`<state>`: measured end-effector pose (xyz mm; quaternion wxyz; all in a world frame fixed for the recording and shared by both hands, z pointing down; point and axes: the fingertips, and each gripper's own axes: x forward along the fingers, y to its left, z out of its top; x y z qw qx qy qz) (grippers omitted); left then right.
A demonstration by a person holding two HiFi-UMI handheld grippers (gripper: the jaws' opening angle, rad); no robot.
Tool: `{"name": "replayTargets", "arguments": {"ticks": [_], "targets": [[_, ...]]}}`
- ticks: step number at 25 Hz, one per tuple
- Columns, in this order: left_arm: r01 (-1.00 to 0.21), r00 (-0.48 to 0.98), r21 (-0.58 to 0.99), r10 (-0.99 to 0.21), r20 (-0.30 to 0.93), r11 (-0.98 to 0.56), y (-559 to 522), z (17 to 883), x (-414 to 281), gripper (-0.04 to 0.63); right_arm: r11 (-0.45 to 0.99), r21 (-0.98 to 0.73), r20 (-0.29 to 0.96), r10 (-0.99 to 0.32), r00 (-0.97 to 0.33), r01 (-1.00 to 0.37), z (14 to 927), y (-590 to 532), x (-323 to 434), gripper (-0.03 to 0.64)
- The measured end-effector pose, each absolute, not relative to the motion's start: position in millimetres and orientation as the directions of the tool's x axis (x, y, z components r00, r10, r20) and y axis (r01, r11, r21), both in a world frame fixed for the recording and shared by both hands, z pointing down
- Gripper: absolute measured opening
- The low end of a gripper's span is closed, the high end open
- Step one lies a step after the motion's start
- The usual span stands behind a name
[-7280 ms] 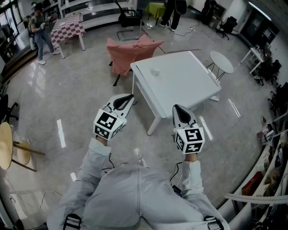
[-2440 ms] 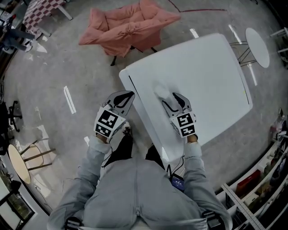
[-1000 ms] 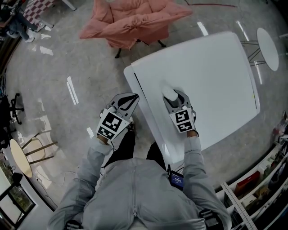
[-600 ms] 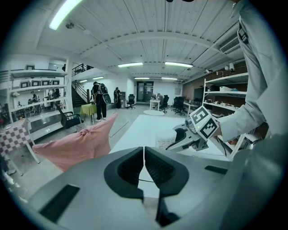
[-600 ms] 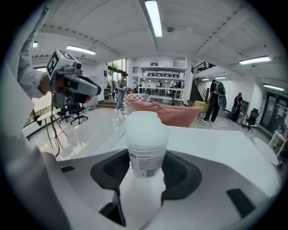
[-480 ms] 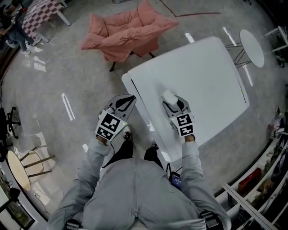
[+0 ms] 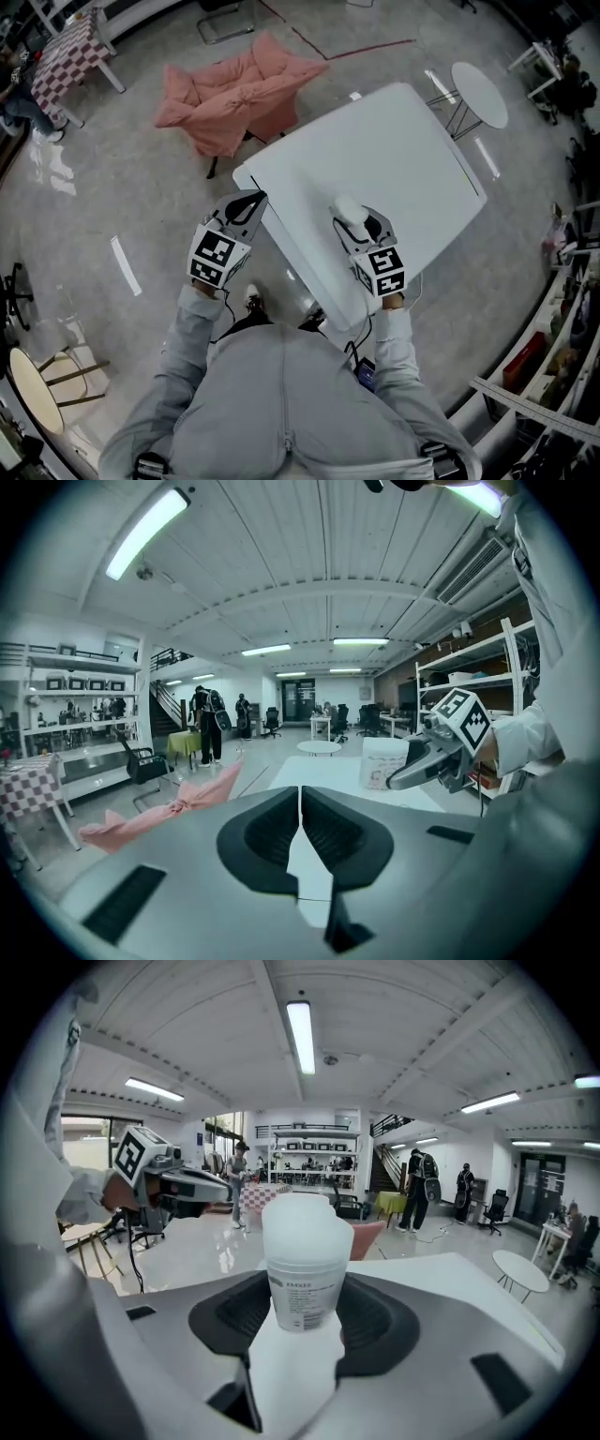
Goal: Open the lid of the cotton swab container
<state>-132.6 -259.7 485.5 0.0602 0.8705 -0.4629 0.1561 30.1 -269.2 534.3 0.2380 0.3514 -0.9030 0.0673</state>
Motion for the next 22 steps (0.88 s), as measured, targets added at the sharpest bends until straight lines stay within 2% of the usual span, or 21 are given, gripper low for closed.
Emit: {"name": "replayTargets", "arguments": {"ticks": [11, 22], "targets": [[-0.801, 0.57, -0.082, -0.798, 0.197, -0.593, -251.8, 413.6, -107.3, 0.025, 0.672, 0.151, 0.383, -0.716, -0.584, -0.725, 435.6, -230.2, 61.9, 0.239], [-0.778, 0.603, -0.12, -0.787, 0.13, -0.617, -239.7, 374.1, -90.3, 0.025, 0.577, 0.176, 0.316, -0.8, -0.51, -0.797, 393.8, -211.0, 94.6, 0.238]]}}
